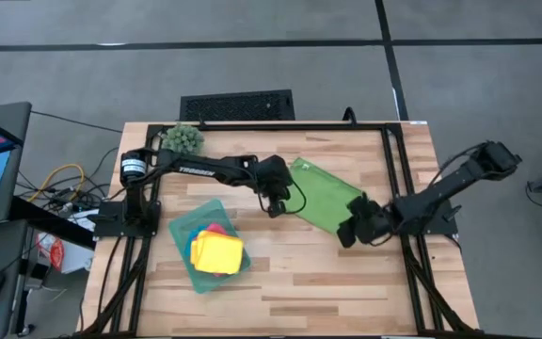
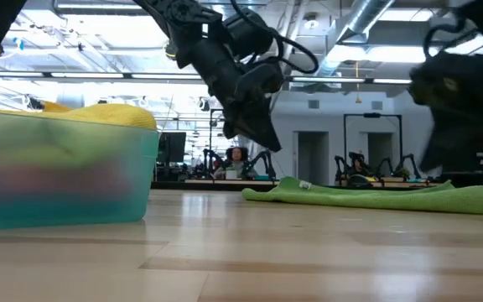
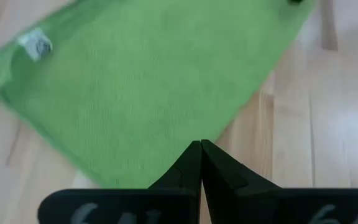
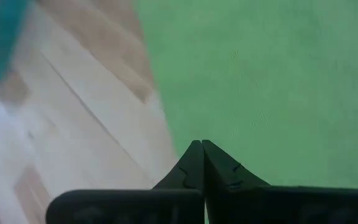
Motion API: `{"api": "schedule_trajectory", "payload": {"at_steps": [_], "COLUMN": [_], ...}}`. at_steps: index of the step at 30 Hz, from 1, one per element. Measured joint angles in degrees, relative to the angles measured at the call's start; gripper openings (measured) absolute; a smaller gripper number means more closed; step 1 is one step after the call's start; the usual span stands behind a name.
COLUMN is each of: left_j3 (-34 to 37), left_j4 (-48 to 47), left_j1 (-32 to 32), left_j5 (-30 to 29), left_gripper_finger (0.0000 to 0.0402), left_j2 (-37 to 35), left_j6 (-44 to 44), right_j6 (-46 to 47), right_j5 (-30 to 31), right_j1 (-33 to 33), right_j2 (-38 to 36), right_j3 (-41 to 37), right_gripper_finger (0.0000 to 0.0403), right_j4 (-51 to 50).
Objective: Fold microfiber towels
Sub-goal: Fold the green microfiber towel
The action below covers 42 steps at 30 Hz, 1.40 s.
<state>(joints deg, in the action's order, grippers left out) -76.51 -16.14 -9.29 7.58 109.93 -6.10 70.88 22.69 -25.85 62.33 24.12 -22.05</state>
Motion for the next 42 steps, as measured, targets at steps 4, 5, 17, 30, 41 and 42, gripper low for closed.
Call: {"api": "schedule_trajectory", "payload": {"at_steps": [4,5,17,30,41,42], "left_j3": [-0.12,-0.09,-0.36,-1.09,-1.07,-1.07], "left_j4": [3.16,3.12,4.45,-6.14,-4.90,-4.43], "left_j1": [0.69,0.71,0.69,0.41,1.81,1.93], "left_j5": [-0.21,-0.26,1.76,-0.84,-3.54,-4.84], "left_gripper_finger": [0.0000,0.0000,0.0000,0.0010,0.0144,0.0153], "left_j2": [0.91,1.25,7.77,1.05,7.71,8.31], "left_j6": [1.59,1.69,-3.32,27.43,43.38,43.26], "right_j6": [6.53,7.70,15.53,5.81,2.96,2.69], "right_j5": [-0.37,-0.56,-1.30,-1.20,-1.82,-1.85], "right_j1": [-5.42,-6.58,-13.19,-15.99,-16.57,-16.55], "right_j2": [3.22,4.19,13.52,8.85,9.05,9.05], "right_j3": [-0.38,-0.38,1.05,4.98,5.00,5.00], "right_gripper_finger": [0.0008,0.0008,0.0020,0.0038,0.0142,0.0153], "right_j4": [-1.50,-1.48,-2.70,-5.10,-5.09,-5.13]}}
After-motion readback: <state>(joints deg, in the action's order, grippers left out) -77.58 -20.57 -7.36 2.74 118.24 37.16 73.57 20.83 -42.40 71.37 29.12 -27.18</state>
